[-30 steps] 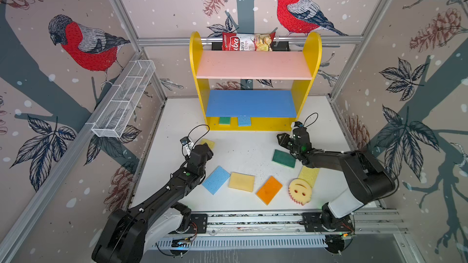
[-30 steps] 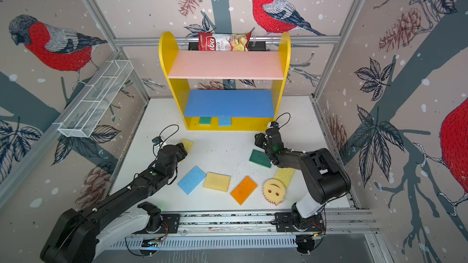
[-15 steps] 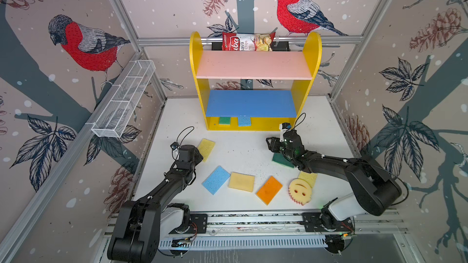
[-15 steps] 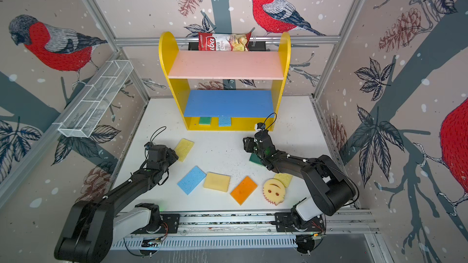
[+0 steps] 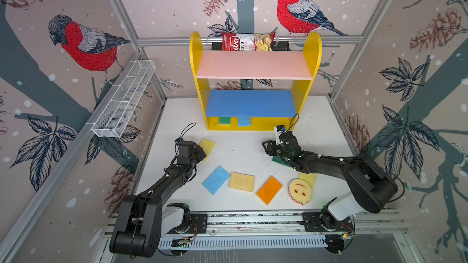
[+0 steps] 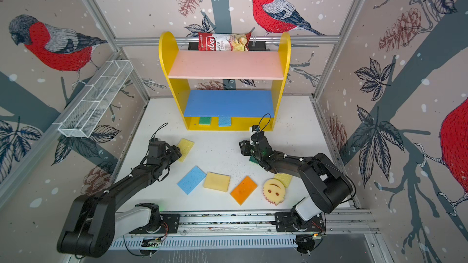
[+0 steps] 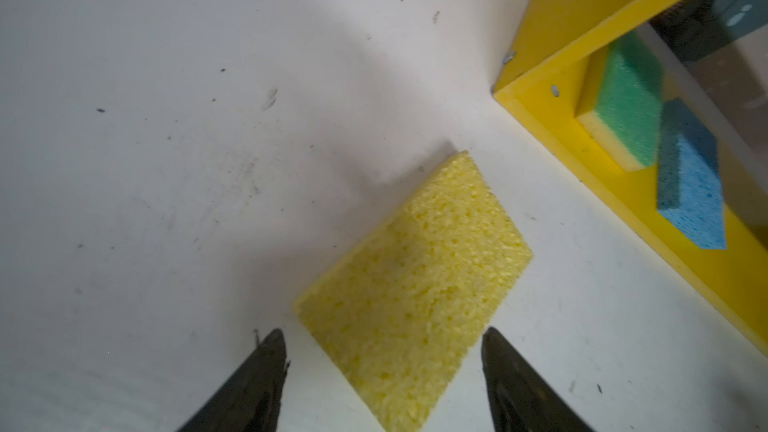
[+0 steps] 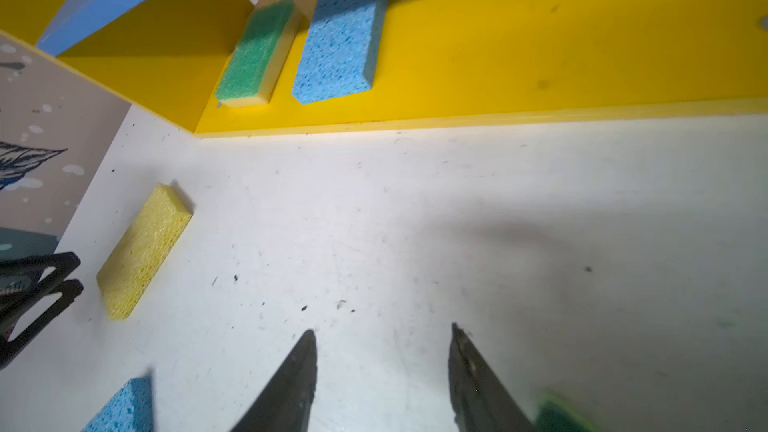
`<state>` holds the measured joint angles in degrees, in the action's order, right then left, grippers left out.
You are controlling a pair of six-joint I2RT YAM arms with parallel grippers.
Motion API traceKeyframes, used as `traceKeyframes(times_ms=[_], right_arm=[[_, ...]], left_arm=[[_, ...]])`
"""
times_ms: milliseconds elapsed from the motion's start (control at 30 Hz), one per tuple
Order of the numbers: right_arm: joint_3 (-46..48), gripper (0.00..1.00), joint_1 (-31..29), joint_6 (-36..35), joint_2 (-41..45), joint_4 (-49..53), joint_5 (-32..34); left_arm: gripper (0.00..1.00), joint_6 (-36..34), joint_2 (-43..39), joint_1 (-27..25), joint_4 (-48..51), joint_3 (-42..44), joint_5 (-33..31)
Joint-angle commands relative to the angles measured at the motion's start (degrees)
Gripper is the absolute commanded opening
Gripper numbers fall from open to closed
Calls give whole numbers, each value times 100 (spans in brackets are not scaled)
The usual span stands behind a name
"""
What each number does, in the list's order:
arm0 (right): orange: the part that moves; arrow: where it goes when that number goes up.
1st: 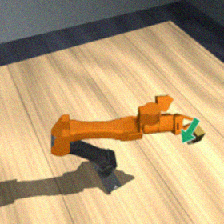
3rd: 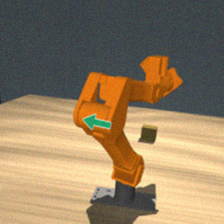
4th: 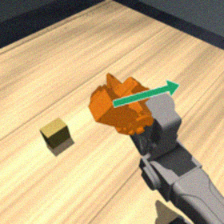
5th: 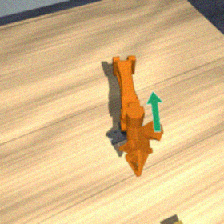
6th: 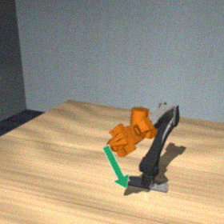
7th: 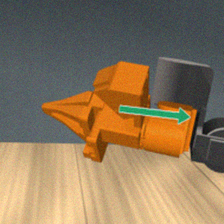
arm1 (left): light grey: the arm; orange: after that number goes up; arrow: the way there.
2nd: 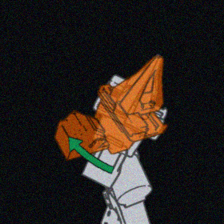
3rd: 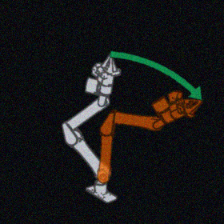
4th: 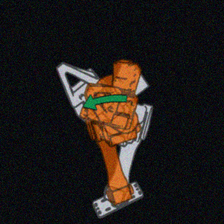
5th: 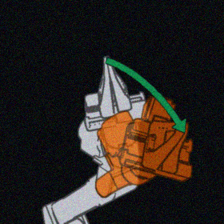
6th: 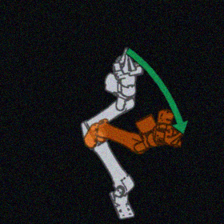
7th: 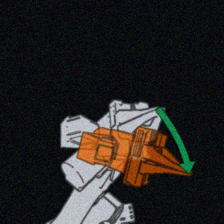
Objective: Place and organize the cleaning sponges onto the shelf
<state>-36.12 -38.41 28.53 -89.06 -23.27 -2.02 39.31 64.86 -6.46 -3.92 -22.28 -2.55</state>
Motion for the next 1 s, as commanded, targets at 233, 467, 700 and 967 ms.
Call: traceKeyframes(times_ms=[233,467,700,967], right_arm=[[-991,50,-497,-369,-911,135,-130],[-1369,50,-536,-483,-976,323,-142],[-1095,50,-544,-447,-824,341,82],[-958,50,-553,-364,-798,278,91]], left_arm=[[70,456,-1438,-1108,317,1055,1049],[71,308,-1487,-1674,853,940,503],[69,-11,-972,-1743,1132,741,384],[64,-248,-603,-1789,1058,737,401]])
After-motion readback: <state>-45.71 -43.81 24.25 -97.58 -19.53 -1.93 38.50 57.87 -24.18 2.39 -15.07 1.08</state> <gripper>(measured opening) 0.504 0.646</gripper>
